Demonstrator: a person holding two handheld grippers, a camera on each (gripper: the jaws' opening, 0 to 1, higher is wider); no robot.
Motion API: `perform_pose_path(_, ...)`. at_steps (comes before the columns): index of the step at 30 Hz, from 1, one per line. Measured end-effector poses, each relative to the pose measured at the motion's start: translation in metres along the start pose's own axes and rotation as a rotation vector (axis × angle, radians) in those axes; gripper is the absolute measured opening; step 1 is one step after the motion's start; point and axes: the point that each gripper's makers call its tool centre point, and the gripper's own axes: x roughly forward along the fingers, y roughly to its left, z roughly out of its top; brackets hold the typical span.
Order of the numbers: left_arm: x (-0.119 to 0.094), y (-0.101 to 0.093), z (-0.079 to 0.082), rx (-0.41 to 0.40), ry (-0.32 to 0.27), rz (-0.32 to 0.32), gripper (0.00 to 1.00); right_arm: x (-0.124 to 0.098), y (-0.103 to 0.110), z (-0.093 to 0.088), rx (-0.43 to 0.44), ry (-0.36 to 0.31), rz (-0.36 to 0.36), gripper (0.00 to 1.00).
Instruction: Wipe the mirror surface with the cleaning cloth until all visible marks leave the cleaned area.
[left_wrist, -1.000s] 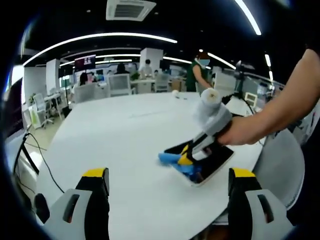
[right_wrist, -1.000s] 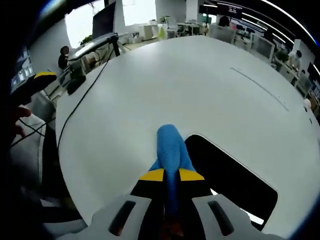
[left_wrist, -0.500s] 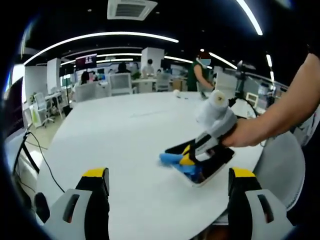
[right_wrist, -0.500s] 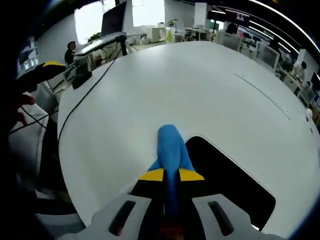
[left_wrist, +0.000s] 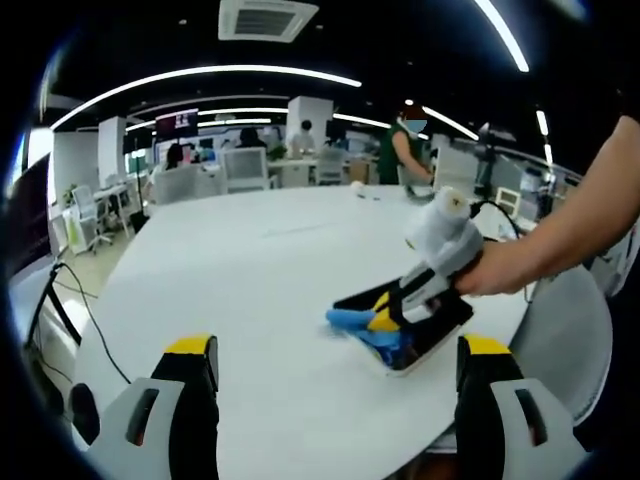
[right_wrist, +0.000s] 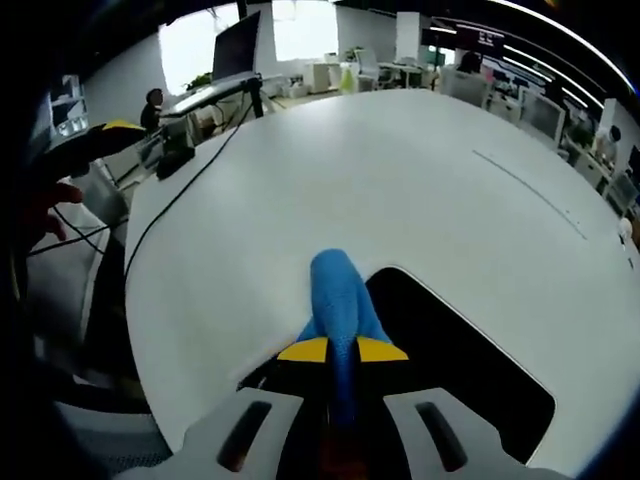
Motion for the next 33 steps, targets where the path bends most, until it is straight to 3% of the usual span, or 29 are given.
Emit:
perform_pose_path(8,0.004,-0.003,-0.002,-0.007,0.008,-0.019,1.00,-0.004,-0.005,-0.006,0.016,-0.009,0.031,0.03)
perform_pose_path(10,0.006,-0.008,0.000,-0.027,-0.010,-0.049,1.00,-0.005,-0.005,-0.007,0.019,-0.005,0.036,0.03)
perform_pose_path(14,0.009,-0.015,-0.005,-0.021,0.013,-0.082,1.00,-0.008,-0.010,-0.012,-0.005,-0.001,0.038,0.03)
perform_pose_path(33,0.012,-0.012,-0.003,0.036,0.027,-0.092,1.00,-0.029,-0.042,-0.038,0.035,0.018,0.011,0.03)
